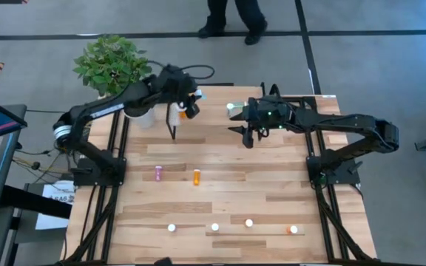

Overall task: Pick and place medicine bottles onto shelf by color
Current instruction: Adjust the green pill bottles on the shelf

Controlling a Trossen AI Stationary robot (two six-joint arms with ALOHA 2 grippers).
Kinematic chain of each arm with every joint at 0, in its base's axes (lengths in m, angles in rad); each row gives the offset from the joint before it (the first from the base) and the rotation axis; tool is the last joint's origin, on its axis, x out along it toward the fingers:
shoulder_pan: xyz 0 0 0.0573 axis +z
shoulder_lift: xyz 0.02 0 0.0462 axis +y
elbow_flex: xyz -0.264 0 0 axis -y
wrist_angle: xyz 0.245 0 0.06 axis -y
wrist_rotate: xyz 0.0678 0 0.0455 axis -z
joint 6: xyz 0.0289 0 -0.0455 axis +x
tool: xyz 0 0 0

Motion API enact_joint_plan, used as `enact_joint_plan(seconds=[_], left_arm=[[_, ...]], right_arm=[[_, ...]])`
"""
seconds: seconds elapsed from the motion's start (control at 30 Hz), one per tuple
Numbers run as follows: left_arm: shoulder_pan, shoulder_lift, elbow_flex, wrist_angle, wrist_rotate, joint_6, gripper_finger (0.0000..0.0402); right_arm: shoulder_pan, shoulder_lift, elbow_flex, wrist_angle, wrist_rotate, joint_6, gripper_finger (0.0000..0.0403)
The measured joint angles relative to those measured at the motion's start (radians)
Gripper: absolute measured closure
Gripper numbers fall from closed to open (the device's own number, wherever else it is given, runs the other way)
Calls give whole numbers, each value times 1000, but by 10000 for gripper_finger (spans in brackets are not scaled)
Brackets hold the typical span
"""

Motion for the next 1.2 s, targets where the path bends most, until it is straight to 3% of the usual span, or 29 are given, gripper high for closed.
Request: enact_joint_plan(seconds=[0.3,0.7,1.2], left_arm=[[22,147,131,-102,6,54,303],[27,147,136,-117,6,63,303],[31,145,203,-193,3,44,296]], right_arm=[[54,-12,-40,-4,24,12,212],[3,-184,-313,336,33,74,222],[7,-198,-357,387,34,68,224]])
